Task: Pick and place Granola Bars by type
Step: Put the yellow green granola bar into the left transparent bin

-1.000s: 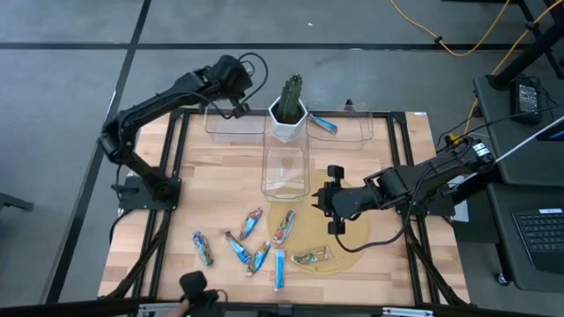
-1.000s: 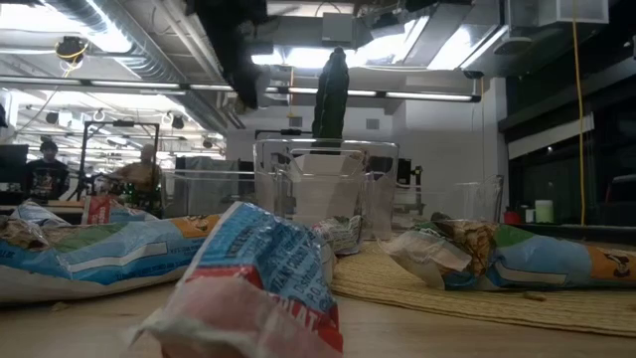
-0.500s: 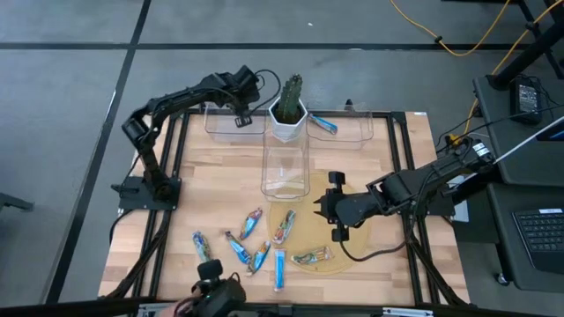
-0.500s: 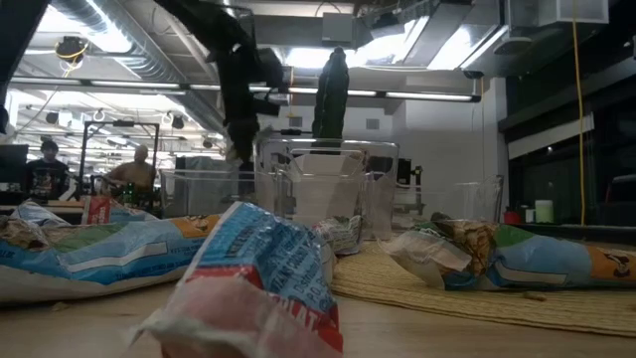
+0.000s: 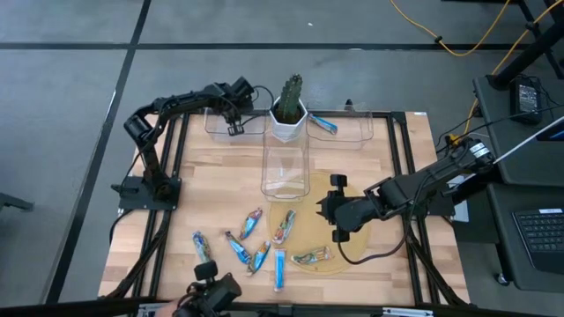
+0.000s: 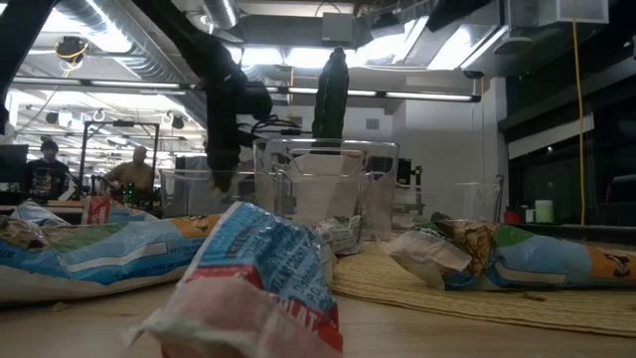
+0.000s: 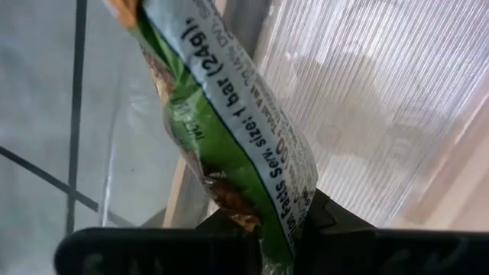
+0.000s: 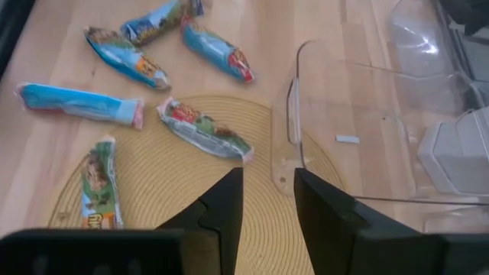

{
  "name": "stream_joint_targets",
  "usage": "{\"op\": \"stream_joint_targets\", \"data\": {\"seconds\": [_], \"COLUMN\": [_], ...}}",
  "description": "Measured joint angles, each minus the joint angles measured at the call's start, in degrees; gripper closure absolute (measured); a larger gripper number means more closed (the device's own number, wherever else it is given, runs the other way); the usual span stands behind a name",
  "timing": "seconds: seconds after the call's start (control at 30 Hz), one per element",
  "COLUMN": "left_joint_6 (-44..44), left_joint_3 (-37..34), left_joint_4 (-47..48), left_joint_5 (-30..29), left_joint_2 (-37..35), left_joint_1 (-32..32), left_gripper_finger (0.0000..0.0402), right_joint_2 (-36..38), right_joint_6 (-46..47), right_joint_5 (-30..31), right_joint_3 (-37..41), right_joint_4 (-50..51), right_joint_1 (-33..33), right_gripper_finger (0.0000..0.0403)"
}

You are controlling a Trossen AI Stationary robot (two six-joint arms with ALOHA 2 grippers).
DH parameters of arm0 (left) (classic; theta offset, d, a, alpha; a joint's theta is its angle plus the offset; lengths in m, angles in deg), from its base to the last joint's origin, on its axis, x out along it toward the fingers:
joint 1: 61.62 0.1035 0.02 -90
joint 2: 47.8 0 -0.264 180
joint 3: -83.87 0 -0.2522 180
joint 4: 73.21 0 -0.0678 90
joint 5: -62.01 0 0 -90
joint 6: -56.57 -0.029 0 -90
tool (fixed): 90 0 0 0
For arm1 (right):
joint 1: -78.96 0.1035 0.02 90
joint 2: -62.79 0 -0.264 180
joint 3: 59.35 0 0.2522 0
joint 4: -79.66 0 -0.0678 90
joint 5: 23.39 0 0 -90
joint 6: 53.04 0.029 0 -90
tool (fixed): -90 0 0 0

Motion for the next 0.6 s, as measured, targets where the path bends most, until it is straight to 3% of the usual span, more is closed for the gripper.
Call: {"op": "stream_joint_targets", "data": {"seconds": [0.6], "left_joint_6": [-12.26], "left_joint_3": [-3.37], "left_joint_4": [-0.29], "left_joint_5": [-0.9], "left_joint_2": [-0.04], "left_joint_1": [-0.01], "left_gripper_finger": [0.0382], "right_joint_2": [-0.02], "right_joint_6": [-0.45], "right_joint_5": [0.65], "right_joint_3": [0.97], "right_joint_4": [-2.66], "right_joint_1": [-0.17], "right_gripper_finger": [0.0282]}}
